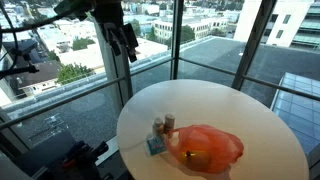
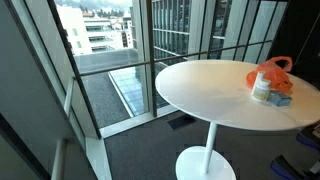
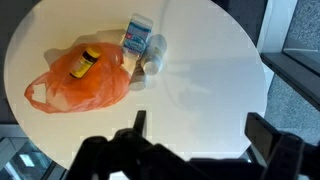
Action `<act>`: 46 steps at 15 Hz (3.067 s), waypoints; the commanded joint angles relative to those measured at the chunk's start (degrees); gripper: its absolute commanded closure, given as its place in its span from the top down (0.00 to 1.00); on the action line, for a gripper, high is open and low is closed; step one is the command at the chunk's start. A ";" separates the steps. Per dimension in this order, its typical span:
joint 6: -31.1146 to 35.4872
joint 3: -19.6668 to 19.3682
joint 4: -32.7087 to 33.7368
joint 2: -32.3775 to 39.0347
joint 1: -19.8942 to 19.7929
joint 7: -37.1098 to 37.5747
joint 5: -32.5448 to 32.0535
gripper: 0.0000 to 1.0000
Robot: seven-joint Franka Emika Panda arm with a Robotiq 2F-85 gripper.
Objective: Put the white sticky bottle in the plastic bag
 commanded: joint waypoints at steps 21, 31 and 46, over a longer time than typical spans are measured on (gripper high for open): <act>-2.43 -1.57 7.58 14.01 -1.37 2.81 0.16 1.00; 5.88 -7.12 2.91 23.01 -2.89 -0.05 1.28 1.00; 11.76 -6.50 4.89 30.93 -3.00 4.28 2.20 1.00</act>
